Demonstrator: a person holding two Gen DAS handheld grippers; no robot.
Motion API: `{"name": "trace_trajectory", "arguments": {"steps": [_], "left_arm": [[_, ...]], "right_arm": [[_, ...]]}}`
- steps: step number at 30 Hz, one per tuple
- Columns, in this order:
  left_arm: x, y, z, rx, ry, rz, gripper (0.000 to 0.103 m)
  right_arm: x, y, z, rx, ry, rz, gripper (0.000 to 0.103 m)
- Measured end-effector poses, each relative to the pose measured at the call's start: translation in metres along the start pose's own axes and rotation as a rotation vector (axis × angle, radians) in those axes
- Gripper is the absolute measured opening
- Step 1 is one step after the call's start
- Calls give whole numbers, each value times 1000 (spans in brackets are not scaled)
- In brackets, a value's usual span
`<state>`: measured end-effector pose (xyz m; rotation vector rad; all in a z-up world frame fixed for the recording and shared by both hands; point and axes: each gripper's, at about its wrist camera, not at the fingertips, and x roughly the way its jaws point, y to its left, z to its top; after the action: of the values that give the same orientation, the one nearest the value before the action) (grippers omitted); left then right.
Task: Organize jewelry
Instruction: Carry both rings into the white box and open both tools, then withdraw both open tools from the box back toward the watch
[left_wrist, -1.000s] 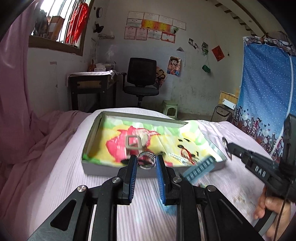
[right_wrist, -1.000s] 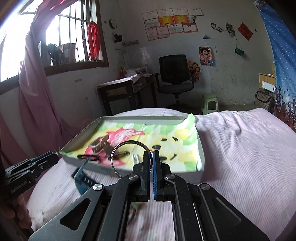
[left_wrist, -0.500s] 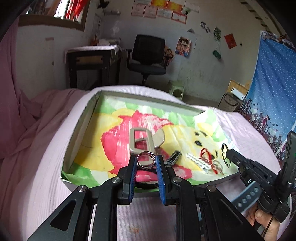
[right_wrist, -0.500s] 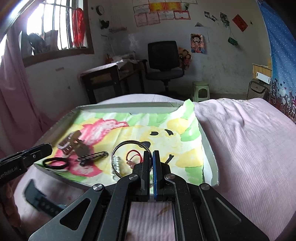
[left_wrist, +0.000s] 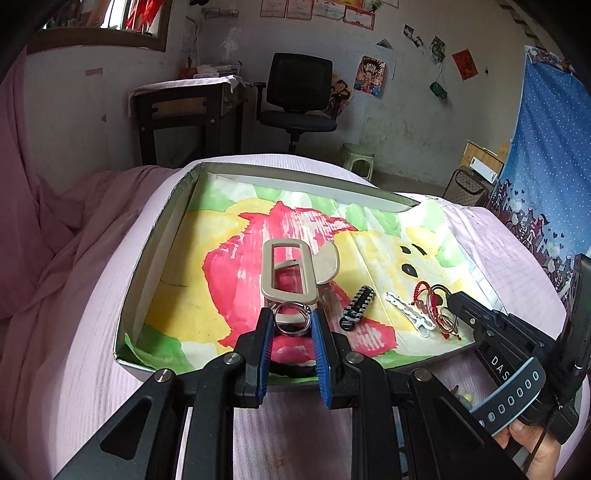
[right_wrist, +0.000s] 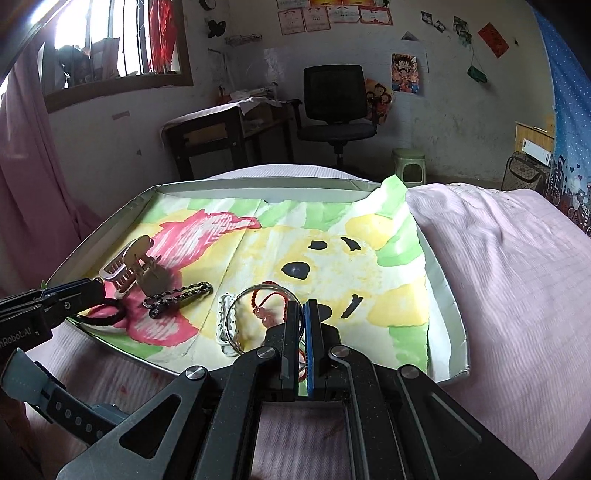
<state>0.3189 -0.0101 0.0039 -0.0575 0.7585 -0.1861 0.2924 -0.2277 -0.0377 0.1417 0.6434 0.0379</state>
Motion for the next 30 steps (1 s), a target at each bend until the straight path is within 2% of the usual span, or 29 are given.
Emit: {"name": "trace_trajectory", "arguments": {"steps": [8, 10, 12, 18, 22, 25, 28, 30], "left_arm": [[0, 2, 1, -12, -9, -5, 22], [-4, 4, 0, -27, -21, -11, 30], [-10, 6, -2, -44, -44, -16, 50], [-31, 9, -9, -76, -104, -12, 61], [-47, 9, -17, -75, -139, 3, 71], [-60, 9, -23, -75, -178, 16, 79], [-71, 10, -31, -81, -206, 23, 83], [-78, 10, -37, -88, -225, 23, 89]], "right_arm": [[-1, -2, -1, 7, -1, 21, 3], [-4, -3, -1, 13, -6, 26, 3], [-8, -5, -1, 19, -17, 29, 3], [-32, -8, -2, 19, -82, 33, 8], [-52, -12, -3, 26, -132, 39, 34], [-67, -15, -4, 31, -165, 47, 39], [-81, -19, -6, 47, -193, 43, 53], [-90, -21, -8, 57, -214, 46, 57]]}}
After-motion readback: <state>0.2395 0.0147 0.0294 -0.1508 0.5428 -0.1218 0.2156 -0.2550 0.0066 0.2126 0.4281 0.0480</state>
